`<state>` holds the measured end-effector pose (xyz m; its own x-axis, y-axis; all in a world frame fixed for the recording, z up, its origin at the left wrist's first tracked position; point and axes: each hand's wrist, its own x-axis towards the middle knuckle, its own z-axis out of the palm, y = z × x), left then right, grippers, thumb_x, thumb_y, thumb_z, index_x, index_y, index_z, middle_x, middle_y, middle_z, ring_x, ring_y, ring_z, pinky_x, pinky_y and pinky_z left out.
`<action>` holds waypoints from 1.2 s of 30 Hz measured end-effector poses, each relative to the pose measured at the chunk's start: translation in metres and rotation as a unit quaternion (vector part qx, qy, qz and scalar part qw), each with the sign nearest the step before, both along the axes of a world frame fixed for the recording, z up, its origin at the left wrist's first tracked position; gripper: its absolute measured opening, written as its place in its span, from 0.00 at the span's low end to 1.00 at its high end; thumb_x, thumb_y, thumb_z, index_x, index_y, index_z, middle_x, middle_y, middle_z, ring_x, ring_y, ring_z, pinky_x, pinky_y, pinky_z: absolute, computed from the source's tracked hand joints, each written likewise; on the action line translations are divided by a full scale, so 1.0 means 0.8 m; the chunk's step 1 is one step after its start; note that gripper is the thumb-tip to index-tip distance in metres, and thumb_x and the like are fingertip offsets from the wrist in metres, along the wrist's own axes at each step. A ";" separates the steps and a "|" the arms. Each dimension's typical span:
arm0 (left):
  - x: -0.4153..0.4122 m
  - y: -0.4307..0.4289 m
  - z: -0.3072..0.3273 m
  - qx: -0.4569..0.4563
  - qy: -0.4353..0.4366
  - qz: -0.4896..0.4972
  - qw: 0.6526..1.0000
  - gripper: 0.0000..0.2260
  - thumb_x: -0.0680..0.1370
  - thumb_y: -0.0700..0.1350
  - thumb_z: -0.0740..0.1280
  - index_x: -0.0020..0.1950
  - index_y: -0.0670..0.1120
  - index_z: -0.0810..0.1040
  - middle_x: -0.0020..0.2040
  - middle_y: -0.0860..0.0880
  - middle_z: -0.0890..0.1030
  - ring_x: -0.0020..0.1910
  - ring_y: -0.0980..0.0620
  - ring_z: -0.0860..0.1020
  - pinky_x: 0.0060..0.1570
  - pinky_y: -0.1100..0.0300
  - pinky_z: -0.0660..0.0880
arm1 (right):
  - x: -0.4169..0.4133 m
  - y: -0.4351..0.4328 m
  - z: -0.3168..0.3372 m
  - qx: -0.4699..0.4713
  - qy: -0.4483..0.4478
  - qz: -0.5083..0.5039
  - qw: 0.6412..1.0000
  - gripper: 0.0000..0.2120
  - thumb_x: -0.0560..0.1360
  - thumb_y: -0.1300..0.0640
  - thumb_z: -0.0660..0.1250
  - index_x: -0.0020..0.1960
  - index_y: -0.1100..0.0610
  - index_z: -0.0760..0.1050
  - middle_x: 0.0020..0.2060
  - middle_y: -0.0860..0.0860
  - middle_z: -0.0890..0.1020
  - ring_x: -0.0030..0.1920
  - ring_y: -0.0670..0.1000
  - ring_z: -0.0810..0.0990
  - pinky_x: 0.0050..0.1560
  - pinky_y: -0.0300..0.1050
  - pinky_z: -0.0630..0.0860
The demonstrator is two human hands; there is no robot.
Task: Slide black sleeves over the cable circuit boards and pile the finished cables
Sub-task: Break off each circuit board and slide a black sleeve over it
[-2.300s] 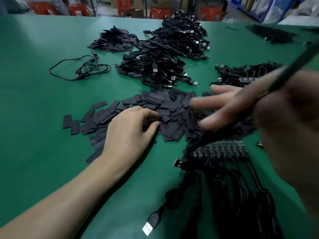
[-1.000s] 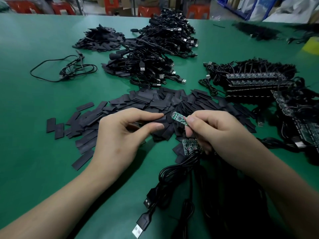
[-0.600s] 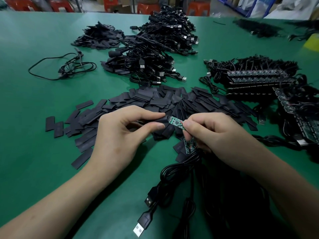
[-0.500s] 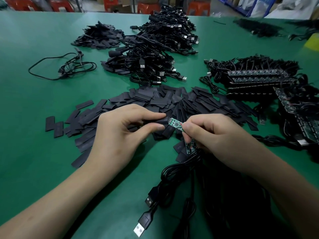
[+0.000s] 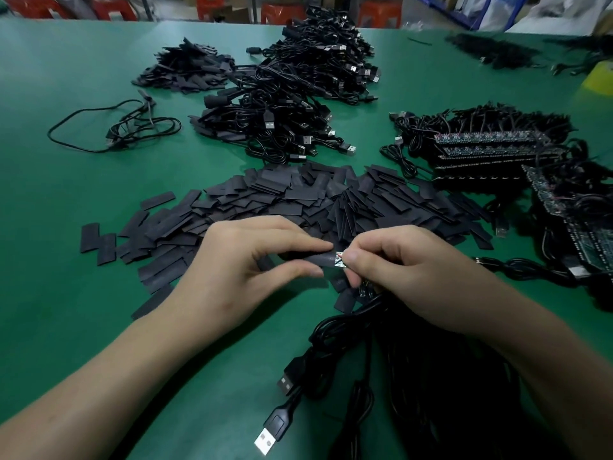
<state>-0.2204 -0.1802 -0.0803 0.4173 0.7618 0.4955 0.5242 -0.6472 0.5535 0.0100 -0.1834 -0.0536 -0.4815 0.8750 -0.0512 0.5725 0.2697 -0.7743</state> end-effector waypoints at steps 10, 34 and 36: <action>0.005 -0.001 -0.001 -0.022 -0.082 0.051 0.995 0.10 0.73 0.48 0.75 0.53 0.51 0.86 0.47 0.57 0.85 0.48 0.57 0.83 0.49 0.57 0.78 | -0.001 0.001 -0.008 0.184 0.101 -0.045 0.977 0.04 0.78 0.59 0.72 0.50 0.51 0.80 0.36 0.47 0.80 0.38 0.48 0.80 0.40 0.44 0.77; 0.011 -0.009 0.004 -0.010 -0.132 0.063 0.989 0.09 0.74 0.45 0.75 0.54 0.48 0.86 0.48 0.55 0.85 0.49 0.55 0.83 0.51 0.62 0.77 | -0.005 -0.002 -0.012 0.211 0.148 -0.087 0.962 0.04 0.77 0.59 0.74 0.49 0.51 0.85 0.38 0.44 0.86 0.40 0.45 0.86 0.42 0.38 0.81; 0.012 -0.011 0.005 0.026 -0.107 0.065 0.992 0.09 0.74 0.44 0.75 0.54 0.47 0.86 0.48 0.53 0.85 0.48 0.56 0.83 0.52 0.64 0.76 | -0.006 -0.001 -0.013 0.153 0.179 -0.076 0.969 0.05 0.77 0.61 0.73 0.48 0.51 0.84 0.38 0.46 0.87 0.39 0.47 0.87 0.42 0.38 0.81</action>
